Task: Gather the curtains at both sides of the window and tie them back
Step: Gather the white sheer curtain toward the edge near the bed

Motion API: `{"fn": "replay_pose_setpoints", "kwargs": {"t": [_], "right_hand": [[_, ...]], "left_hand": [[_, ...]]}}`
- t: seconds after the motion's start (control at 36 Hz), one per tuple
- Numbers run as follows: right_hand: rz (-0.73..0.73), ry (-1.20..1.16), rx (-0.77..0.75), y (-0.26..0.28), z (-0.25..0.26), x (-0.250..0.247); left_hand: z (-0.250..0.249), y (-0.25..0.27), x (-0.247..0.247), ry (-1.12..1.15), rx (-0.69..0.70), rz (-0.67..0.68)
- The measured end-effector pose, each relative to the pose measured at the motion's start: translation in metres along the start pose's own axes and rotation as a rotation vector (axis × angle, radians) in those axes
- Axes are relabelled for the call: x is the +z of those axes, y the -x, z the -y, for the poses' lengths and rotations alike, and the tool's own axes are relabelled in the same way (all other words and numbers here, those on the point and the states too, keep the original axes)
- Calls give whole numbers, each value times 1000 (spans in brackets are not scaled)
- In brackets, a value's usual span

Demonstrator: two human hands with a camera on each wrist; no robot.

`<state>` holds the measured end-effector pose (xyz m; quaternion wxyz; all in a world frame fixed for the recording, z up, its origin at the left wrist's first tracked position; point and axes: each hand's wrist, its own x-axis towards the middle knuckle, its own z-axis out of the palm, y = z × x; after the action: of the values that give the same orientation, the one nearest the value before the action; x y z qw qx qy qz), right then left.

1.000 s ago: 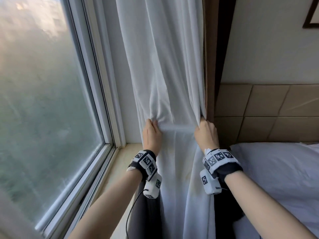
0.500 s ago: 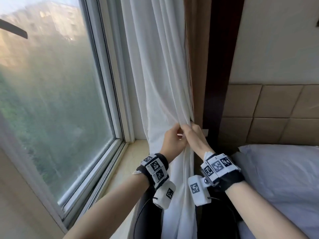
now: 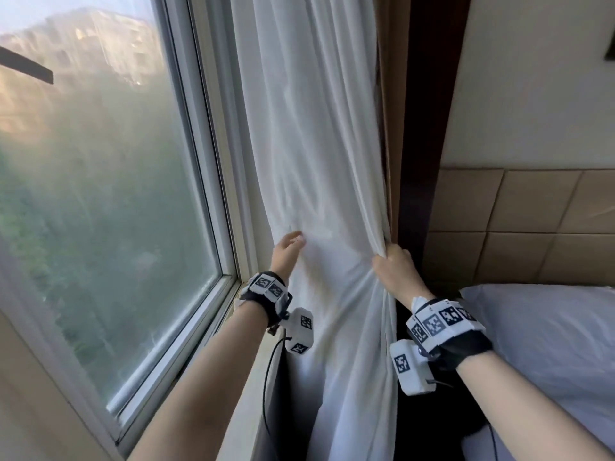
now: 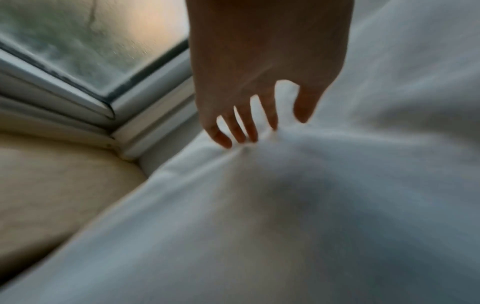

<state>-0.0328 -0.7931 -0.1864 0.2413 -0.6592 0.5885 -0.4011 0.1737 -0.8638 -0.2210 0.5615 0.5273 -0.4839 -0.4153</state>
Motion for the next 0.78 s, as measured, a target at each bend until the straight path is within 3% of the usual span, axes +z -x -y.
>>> {"fn": "replay_pose_setpoints", "kwargs": {"t": [0.17, 0.31, 0.5, 0.61, 0.78], "right_hand": [[-127, 65, 27, -7, -5, 5], [-124, 104, 58, -22, -3, 11], [-230, 293, 77, -38, -14, 11], [-249, 327, 62, -42, -17, 8], [-243, 324, 40, -47, -21, 6]], "left_hand": [[-1, -22, 20, -16, -141, 202], [2, -32, 65, 216, -248, 321], [-1, -18, 90, 218, -155, 539], [2, -21, 90, 122, -49, 455], [-1, -23, 78, 93, 22, 27]]}}
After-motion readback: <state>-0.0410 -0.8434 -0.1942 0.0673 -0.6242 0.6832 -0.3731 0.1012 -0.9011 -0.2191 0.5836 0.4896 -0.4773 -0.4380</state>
